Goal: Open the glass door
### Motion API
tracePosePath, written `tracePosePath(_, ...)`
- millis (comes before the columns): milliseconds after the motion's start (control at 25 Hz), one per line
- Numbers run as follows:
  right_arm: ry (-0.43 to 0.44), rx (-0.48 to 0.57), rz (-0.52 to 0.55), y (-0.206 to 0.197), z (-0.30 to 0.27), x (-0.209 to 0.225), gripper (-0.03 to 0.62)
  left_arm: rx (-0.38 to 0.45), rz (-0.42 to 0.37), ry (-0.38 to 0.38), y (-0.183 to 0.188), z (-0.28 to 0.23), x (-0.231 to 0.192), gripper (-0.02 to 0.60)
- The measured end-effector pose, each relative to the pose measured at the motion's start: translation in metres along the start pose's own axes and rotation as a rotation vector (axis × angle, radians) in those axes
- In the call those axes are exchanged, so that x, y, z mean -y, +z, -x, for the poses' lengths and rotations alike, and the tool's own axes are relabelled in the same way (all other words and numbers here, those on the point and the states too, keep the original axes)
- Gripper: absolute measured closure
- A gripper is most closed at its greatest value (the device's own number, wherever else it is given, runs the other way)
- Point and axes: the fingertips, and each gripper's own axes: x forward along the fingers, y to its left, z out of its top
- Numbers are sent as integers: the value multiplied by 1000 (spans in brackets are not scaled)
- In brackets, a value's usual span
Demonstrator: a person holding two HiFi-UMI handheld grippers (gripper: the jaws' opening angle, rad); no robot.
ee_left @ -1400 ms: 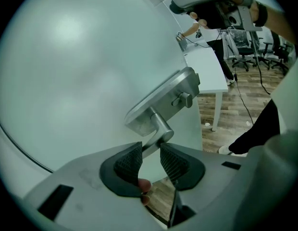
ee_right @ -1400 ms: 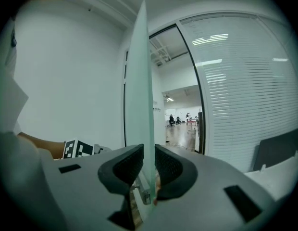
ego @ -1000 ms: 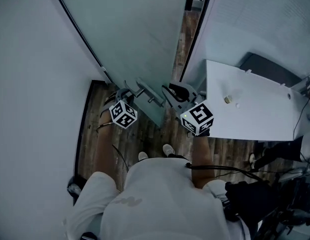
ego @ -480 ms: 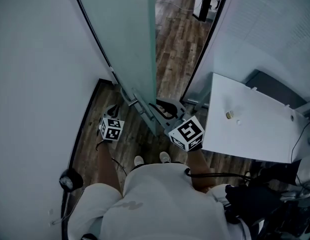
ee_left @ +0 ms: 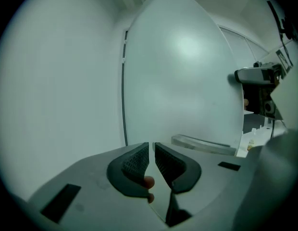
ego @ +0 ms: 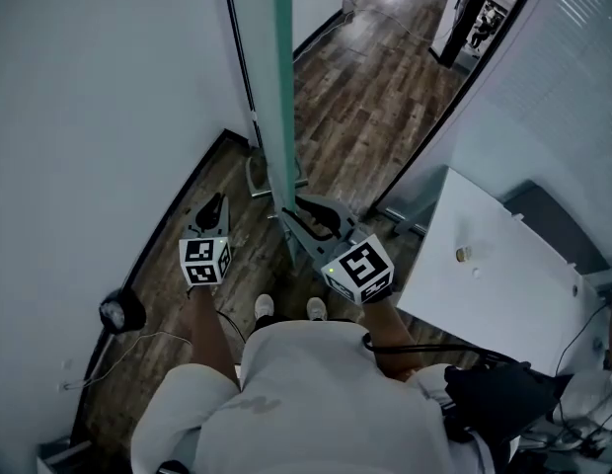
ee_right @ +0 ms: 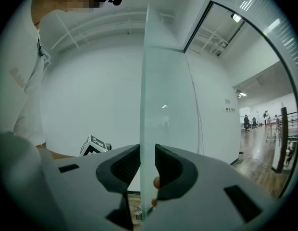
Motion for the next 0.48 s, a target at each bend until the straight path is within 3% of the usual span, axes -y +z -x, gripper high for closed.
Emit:
tracePosePath(240, 102, -11, 5, 2, -34, -39, 502, 15, 42, 114, -11, 43, -25, 541)
tracePosePath(480, 79, 6, -1, 11, -63, -80, 497, 54, 83, 211, -7, 94, -48, 541)
